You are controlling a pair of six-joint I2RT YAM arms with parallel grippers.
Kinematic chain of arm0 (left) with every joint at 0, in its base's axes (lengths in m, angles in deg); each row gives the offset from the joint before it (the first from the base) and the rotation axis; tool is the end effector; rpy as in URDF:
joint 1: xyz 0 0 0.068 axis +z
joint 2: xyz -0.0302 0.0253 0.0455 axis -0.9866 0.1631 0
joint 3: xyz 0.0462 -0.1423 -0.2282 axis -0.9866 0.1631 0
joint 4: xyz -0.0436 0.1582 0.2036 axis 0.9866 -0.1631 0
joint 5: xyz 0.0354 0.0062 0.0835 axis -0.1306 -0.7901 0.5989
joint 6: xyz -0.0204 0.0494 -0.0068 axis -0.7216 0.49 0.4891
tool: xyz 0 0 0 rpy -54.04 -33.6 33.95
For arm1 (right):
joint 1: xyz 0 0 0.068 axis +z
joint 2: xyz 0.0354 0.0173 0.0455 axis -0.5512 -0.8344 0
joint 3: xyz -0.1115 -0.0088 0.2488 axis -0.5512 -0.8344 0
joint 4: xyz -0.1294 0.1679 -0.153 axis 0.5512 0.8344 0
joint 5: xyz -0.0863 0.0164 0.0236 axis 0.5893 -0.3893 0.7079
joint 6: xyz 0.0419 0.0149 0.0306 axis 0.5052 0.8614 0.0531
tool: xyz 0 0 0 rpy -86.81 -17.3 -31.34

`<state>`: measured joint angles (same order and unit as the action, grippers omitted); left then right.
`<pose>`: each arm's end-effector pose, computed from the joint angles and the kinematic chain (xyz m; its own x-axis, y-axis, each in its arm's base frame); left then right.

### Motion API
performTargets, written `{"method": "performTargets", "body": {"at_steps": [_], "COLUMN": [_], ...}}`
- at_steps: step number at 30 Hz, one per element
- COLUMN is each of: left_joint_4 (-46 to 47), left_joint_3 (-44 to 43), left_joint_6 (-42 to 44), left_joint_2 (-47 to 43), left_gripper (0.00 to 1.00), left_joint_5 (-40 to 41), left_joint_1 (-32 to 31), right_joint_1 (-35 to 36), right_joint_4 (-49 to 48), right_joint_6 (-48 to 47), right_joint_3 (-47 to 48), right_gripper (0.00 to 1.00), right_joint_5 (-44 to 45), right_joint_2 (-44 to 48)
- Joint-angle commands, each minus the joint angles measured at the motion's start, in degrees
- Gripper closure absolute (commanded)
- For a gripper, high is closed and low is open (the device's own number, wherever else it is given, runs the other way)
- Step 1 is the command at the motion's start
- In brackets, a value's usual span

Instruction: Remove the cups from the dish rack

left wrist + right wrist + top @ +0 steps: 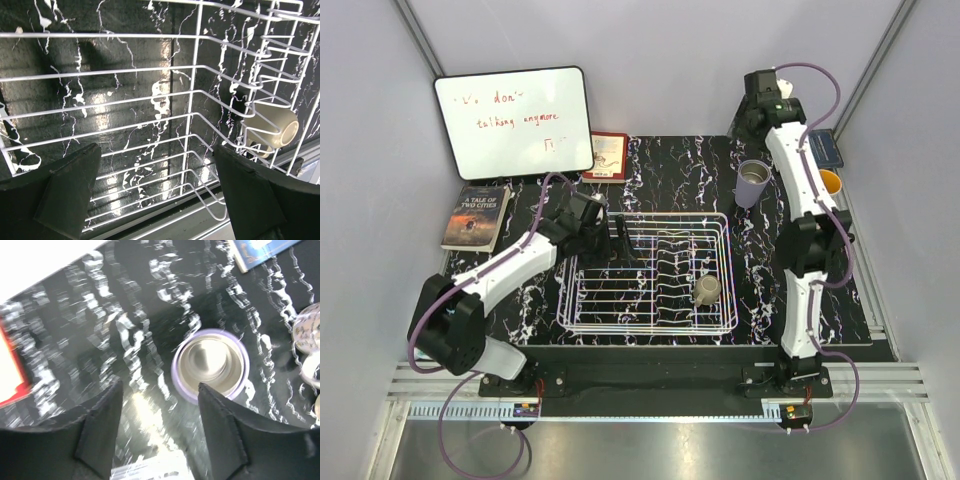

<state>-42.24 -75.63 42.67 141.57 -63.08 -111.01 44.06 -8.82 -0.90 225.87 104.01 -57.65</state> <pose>0.2481 -0.1532 0.2326 -0.9198 -0.1937 -0.3412 -0.0037 0.8739 -0.4861 0.4766 0.0779 0.3499 -0.6355 0.3182 -0.7035 0.3590 0.9284 0.0956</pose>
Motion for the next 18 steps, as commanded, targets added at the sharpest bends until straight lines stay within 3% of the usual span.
{"method": "performTargets", "body": {"at_steps": [1, 5, 6, 9, 11, 18], "left_joint_4": [1.0, 1.0, 1.0, 1.0, 1.0, 0.9], "left_joint_3": [-5.0, -9.9, -11.1, -15.7, -18.6, -26.1], "left_joint_6": [2.4, 6.1, 7.0, 9.1, 9.3, 10.4], "left_joint_2": [0.0, 0.4, 1.0, 5.2, 9.1, 17.5], "left_gripper": [0.01, 0.01, 0.01, 0.01, 0.01, 0.01], "left_joint_5": [-1.1, 3.1, 4.0, 5.0, 4.1, 3.4], "left_joint_1": [-1.9, -9.7, -11.7, -17.9, -20.6, -26.5], "right_joint_1": [3.4, 9.2, 10.2, 12.2, 12.6, 13.6], "right_joint_4": [-1.2, -9.8, -13.0, -21.4, -21.6, -16.4], "right_joint_6": [2.6, 3.3, 3.8, 6.8, 9.0, 10.1], "right_joint_3": [-3.6, -21.8, -32.2, -48.8, -56.0, -65.1], "right_gripper": [0.27, 0.23, 0.22, 0.22, 0.23, 0.24], "right_joint_5": [-10.2, -15.8, -16.3, -20.2, -22.0, -24.2], "right_joint_2": [15.9, 34.5, 38.5, 52.4, 59.3, 73.3]}}
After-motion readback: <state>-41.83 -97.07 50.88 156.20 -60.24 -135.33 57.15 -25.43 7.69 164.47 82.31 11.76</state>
